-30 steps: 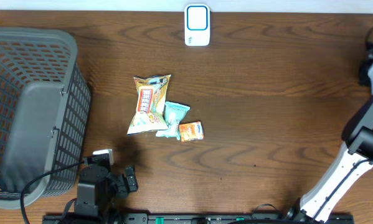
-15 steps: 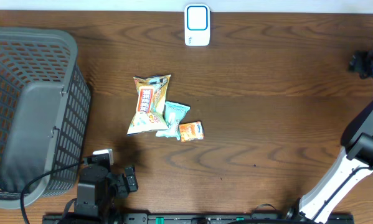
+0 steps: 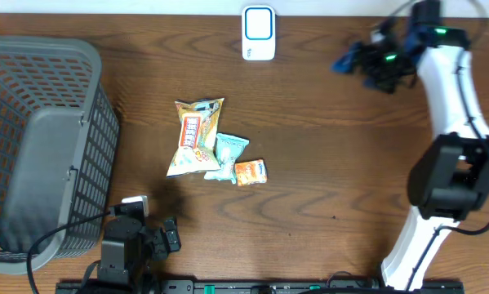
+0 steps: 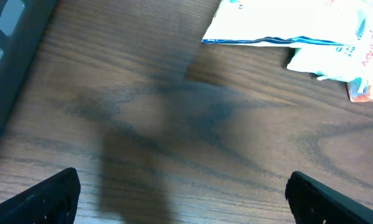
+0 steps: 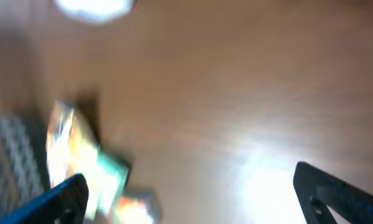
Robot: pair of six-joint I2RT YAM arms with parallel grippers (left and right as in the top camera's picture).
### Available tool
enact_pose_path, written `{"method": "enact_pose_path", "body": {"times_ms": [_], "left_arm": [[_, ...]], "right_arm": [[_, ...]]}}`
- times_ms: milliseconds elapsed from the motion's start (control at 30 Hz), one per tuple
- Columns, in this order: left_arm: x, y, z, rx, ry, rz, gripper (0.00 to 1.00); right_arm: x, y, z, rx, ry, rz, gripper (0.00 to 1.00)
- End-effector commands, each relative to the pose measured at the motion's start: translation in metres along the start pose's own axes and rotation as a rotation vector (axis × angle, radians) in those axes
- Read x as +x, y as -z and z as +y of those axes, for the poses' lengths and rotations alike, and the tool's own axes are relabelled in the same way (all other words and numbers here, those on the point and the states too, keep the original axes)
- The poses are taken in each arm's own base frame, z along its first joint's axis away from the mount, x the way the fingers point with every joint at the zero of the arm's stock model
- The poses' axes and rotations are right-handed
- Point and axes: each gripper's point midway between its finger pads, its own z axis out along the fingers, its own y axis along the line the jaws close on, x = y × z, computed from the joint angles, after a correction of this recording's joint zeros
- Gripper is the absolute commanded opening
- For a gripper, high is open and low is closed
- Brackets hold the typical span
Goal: Scan the item barcode
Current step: 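Move the right gripper to the orange pack and grasp it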
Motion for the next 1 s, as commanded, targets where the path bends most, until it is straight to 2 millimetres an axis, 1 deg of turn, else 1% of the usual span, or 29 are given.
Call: {"method": "enact_pose_path", "body": {"times_ms": [0,133,167,200,267,367,467,633,667,800,900,967], "left_arm": [[-0.001,0.001,0.001,-0.006,-0.009,-0.006,0.98],[-0.001,0.001,0.001,-0.006,-0.009,-0.006,0.98],[-0.001,0.001,0.001,-0.006,-0.009,-0.006,0.98],[-0.001,0.001,0.001,-0.006,-0.009,-0.005,0.98],[-0.001,0.001,0.001,-0.006,-0.009,-0.006,0.98],[-0.001,0.001,0.001,-0.006,-0.009,-0.006,0.98],[-0.001,0.001,0.001,-0.006,-0.009,-0.006,0.98],[-0.001,0.001,0.001,-0.006,-0.009,-0.006,0.98],[-0.001,0.001,0.001,-0.006,-0.009,-0.006,0.98],[-0.001,0.001,0.001,-0.006,-0.009,-0.006,0.98],[-0.001,0.001,0.001,-0.006,-0.009,-0.006,0.98],[-0.001,0.001,0.001,-0.006,-0.009,-0.005,0.98]], "right_arm": [[0.052,-0.031,0.056,-0.081,0.214,0.179,0.99],[0.096,-0.062,0.076,0.009,0.305,0.299,0.95],[0.107,-0.070,0.079,0.031,0.331,0.327,0.92],[0.118,-0.078,0.082,0.052,0.353,0.352,0.87],[0.135,-0.092,0.084,0.083,0.383,0.384,0.83],[0.157,-0.111,0.091,0.083,0.430,0.420,0.83],[0.173,-0.125,0.090,0.091,0.410,0.438,0.85],[0.197,-0.142,0.086,0.077,0.372,0.478,0.85],[0.204,-0.149,0.083,0.064,0.376,0.485,0.85],[0.217,-0.164,0.075,0.062,0.379,0.487,0.84],[0.222,-0.169,0.072,0.061,0.372,0.486,0.82],[0.225,-0.169,0.075,0.041,0.369,0.495,0.80]]}}
